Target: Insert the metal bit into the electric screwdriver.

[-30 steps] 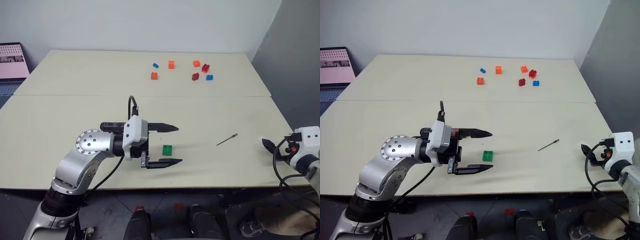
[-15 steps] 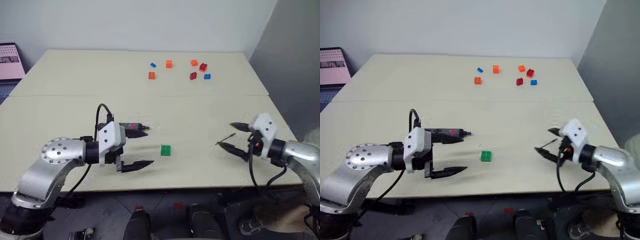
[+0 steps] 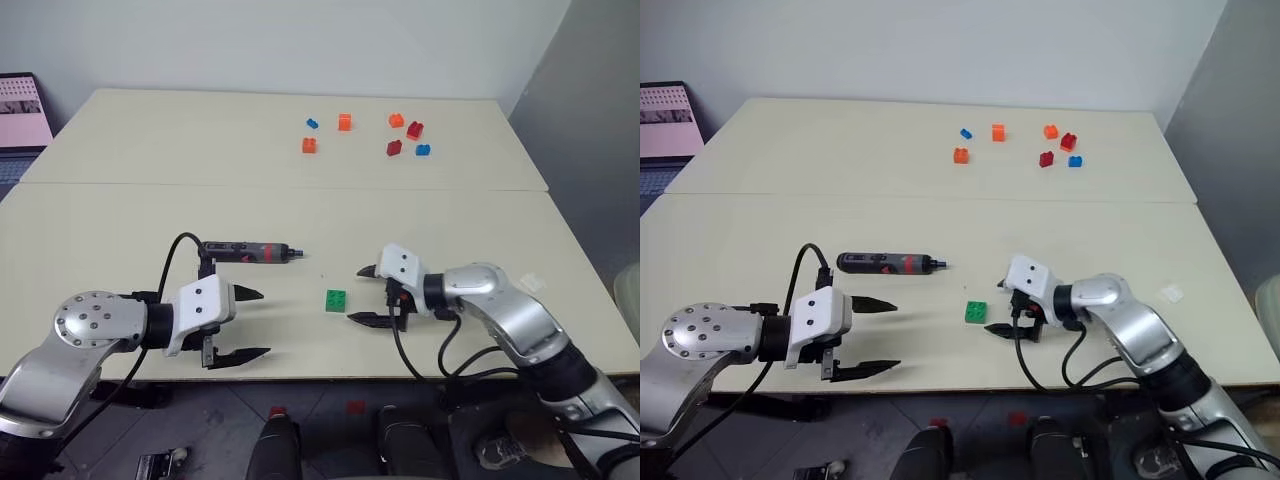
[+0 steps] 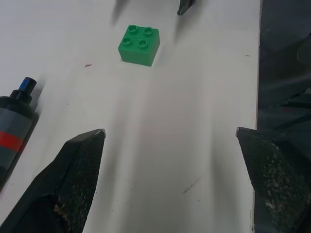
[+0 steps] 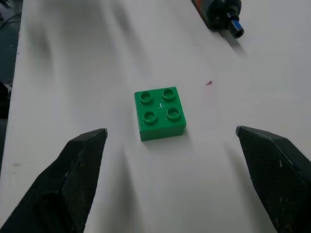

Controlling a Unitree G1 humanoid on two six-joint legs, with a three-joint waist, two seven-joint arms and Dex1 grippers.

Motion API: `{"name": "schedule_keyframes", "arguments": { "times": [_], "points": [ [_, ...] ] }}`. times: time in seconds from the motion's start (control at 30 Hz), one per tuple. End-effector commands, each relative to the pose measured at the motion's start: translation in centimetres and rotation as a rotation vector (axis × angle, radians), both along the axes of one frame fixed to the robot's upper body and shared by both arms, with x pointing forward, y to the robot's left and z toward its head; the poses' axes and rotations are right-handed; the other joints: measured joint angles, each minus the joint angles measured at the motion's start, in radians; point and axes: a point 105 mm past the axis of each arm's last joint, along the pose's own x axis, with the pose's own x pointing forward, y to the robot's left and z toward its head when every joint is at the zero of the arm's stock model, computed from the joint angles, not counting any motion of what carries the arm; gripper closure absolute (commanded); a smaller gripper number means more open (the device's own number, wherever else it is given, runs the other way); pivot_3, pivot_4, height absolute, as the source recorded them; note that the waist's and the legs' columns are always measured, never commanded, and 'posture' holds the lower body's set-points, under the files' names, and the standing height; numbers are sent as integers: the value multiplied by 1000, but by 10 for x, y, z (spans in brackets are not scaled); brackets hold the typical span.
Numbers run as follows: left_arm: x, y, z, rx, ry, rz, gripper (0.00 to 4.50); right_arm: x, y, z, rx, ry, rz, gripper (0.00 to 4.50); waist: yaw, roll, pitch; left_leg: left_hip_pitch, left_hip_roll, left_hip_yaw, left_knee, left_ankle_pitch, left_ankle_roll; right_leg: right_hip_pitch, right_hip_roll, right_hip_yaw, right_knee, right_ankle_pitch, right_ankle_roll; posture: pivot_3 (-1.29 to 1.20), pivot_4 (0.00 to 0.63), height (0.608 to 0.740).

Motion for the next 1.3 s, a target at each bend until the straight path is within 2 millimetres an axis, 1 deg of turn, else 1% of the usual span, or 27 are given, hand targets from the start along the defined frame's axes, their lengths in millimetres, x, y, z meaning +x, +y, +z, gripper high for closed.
{"name": "schedule_keyframes", "arguments": {
  "times": [0.03, 0.1, 0.13, 0.23, 0.3, 0.33, 0.4, 0.5, 0.53, 0.57, 0.63, 0.67, 0.77, 0.83, 0.87, 0.97, 1.07, 1.13, 1.17, 1.23, 1.27, 1.3],
  "points": [
    [0, -2, 11, -3, -41, -16, 0, 5, 14, 0, -5, -42, 50, 17, -2, 0, 0, 0, 0, 0, 0, 0, 0, 0, 0, 0, 0, 0, 0, 0, 150, 740],
    [1, -3, 12, -9, -43, -18, 0, 7, 19, -4, -3, -40, 59, 17, -2, 0, 0, 1, 0, 0, 0, 0, 0, 0, 0, 0, 1, 0, 0, 0, 150, 740],
    [1, -4, 13, -13, -44, -20, 0, 6, 21, -5, 5, -30, 67, 195, -1, 0, 0, 1, 0, 0, 0, 0, 0, 0, 0, 0, 1, 0, 0, 0, 150, 740],
    [1, -6, 13, -20, -41, -27, 0, 2, 24, -9, 2, -15, 94, 767, -1, 0, 0, 1, 0, 0, 0, 0, 0, 1, 0, 0, 1, 0, 0, 0, 150, 740],
    [1, -6, 13, -18, -43, -29, 0, 3, 25, -12, -5, -17, 95, 1326, -1, 0, 0, 1, 0, 0, 0, 0, 0, 1, 0, 0, 1, 0, 0, 0, 150, 740],
    [2, -6, 13, -18, -43, -30, 0, 3, 25, -13, -2, -15, 96, 1428, -1, 0, 0, 1, 0, 0, 0, 0, 0, 1, 0, 0, 1, 0, 0, 0, 150, 740],
    [2, -7, 13, -22, -44, -32, 0, 2, 26, -12, 10, -13, 94, 1983, -2, 0, 0, 1, 0, 0, 0, 0, 0, 1, 0, 0, 1, 0, 0, 0, 150, 740],
    [2, -10, 14, -57, -39, -34, 0, 0, 26, -13, 10, -12, 94, 2564, -2, 0, 0, 1, 0, 0, 0, 0, 0, 1, 1, 0, 2, 0, 0, 0, 150, 740],
    [2, -11, 15, -67, -39, -35, 0, 0, 25, -14, 10, -14, 92, 2852, -2, 0, 0, 1, 0, 0, 0, 0, 0, 1, 1, 0, 2, 0, 0, 0, 150, 740],
    [2, -12, 15, -77, -41, -35, 0, 1, 25, -13, 13, -22, 85, 2992, -2, 0, 0, 1, 0, 0, 0, 0, 0, 1, 1, 0, 2, 0, 0, 0, 150, 740],
    [3, -14, 17, -106, -53, -34, 0, 4, 23, -10, 32, -44, 56, 3060, -2, 0, 0, 1, 0, -1, 0, 0, 0, 1, 0, 0, 2, 0, 0, 0, 150, 740],
    [4, -18, 19, -142, -61, -35, 0, 6, 19, -5, 56, -56, 26, 3060, 0, 0, 0, 1, 0, -1, 0, 0, 0, 1, 1, 0, 2, 0, 0, 0, 150, 740],
    [7, -29, 27, -233, -93, -38, 0, 11, 3, 7, 102, -88, -66, 3060, 3, 0, 0, 1, 0, -1, 1, 0, 0, 1, 1, 0, 2, 0, 0, 0, 150, 740],
    [6, -39, 30, -296, -82, -64, 0, 17, -23, 16, 135, -130, -188, 3060, 7, 0, 0, 1, 0, -1, 1, 0, 0, 2, 0, 0, 2, 1, 1, 0, 150, 740],
    [5, -42, 31, -315, -81, -76, 0, 18, -33, 19, 144, -146, -231, 3060, 11, 0, 0, 1, 0, -1, 1, 0, 0, 2, 0, 0, 2, 1, 1, 0, 150, 740],
    [6, -61, 35, -383, -87, -141, 0, 16, -88, 28, 160, -194, -448, 3060, 24, 0, 0, 1, 0, -1, 1, 0, 0, 2, 0, 0, 2, 1, 1, 0, 150, 740],
    [8, -74, 39, -421, -106, -197, 0, 11, -133, 32, 168, -228, -654, 3060, 27, 0, 0, 1, -1, -1, 2, 0, 0, 3, 0, 0, 1, 1, 1, 0, 150, 740],
    [7, -80, 40, -422, -111, -231, 0, 6, -161, 30, 141, -249, -770, 3060, 23, 0, 0, 2, -1, -1, 2, 0, 0, 3, 0, 0, 2, 1, 1, 0, 150, 740],
    [8, -85, 42, -436, -115, -252, 0, 0, -183, 26, 103, -257, -845, 3060, 21, 0, 0, 2, -1, -1, 3, 0, 0, 3, 1, 0, 2, 1, 1, 0, 150, 740],
    [8, -92, 47, -463, -125, -282, 0, -9, -216, 21, 75, -260, -973, 3060, 22, 0, -1, 3, -1, -1, 3, 1, 0, 5, 0, 0, 2, 1, 2, 0, 150, 740],
    [9, -94, 48, -473, -130, -290, 0, -12, -225, 21, 72, -262, -1014, 3060, 22, 0, -1, 4, -1, -1, 3, 1, 0, 6, 0, 0, 1, 1, 2, 0, 150, 740],
    [10, -97, 50, -488, -130, -301, 0, -15, -241, 18, 64, -268, -1095, 3060, 20, 0, -1, 4, -1, -1, 3, 1, 0, 6, 0, 0, 1, 1, 2, 0, 150, 740]
  ]
}}
